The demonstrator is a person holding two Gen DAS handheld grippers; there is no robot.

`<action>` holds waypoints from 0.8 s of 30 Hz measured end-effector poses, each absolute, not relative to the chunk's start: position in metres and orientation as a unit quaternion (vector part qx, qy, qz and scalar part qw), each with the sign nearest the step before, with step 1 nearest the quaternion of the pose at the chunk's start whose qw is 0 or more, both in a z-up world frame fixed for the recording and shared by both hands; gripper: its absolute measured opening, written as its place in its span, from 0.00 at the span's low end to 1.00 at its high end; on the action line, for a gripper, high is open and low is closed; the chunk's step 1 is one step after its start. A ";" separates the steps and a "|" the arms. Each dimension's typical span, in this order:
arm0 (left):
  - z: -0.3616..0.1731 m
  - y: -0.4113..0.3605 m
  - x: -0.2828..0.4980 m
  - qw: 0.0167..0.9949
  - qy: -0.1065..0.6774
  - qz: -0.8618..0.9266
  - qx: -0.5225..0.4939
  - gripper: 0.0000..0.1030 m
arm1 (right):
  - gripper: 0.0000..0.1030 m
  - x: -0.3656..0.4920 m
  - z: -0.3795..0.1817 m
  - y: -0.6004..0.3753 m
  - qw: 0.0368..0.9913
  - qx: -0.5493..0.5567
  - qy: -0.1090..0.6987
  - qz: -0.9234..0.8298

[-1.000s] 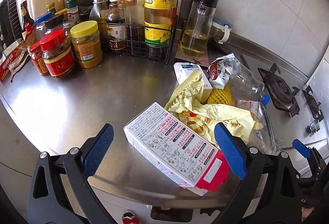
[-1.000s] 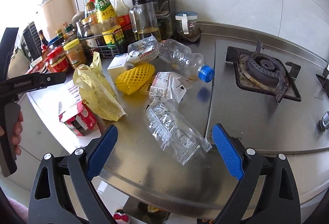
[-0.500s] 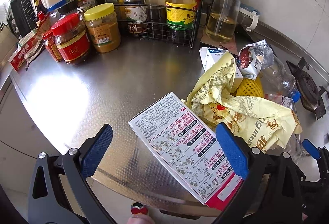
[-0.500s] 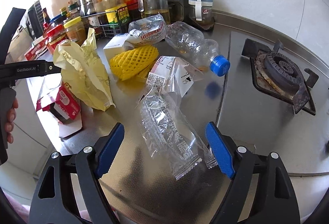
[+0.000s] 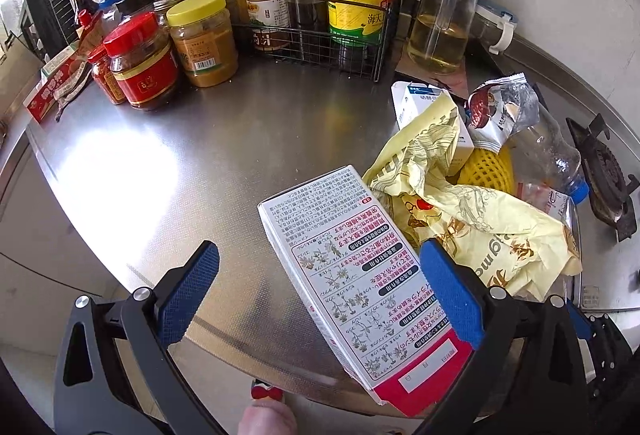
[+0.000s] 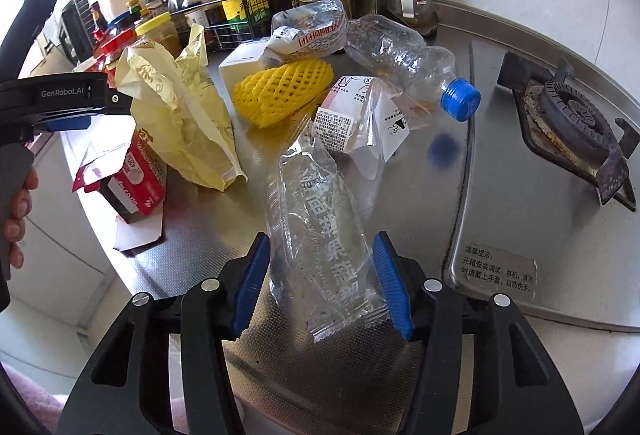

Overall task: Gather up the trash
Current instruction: 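Grasp the white-and-red box with the left tool while the right tool grasps the clear plastic wrapper, then carry the box and wrapper down to the black bin and release both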

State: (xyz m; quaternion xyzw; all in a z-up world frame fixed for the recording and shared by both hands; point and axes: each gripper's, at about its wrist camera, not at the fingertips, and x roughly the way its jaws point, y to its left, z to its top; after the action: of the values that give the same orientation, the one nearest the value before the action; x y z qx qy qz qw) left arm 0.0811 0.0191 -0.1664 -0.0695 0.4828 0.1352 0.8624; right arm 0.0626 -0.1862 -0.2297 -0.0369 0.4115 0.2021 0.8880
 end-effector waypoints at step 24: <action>-0.183 0.035 0.049 0.856 0.495 0.118 -0.086 0.56 | 0.25 0.051 -0.218 -0.193 0.892 -0.002 0.406 0.200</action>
State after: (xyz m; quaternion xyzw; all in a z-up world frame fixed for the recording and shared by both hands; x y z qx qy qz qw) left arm 0.0491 0.0345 -0.1830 -0.0856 0.4954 0.1180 0.8563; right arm 0.0508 -0.1929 -0.2182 -0.0021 0.4063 0.1996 0.8917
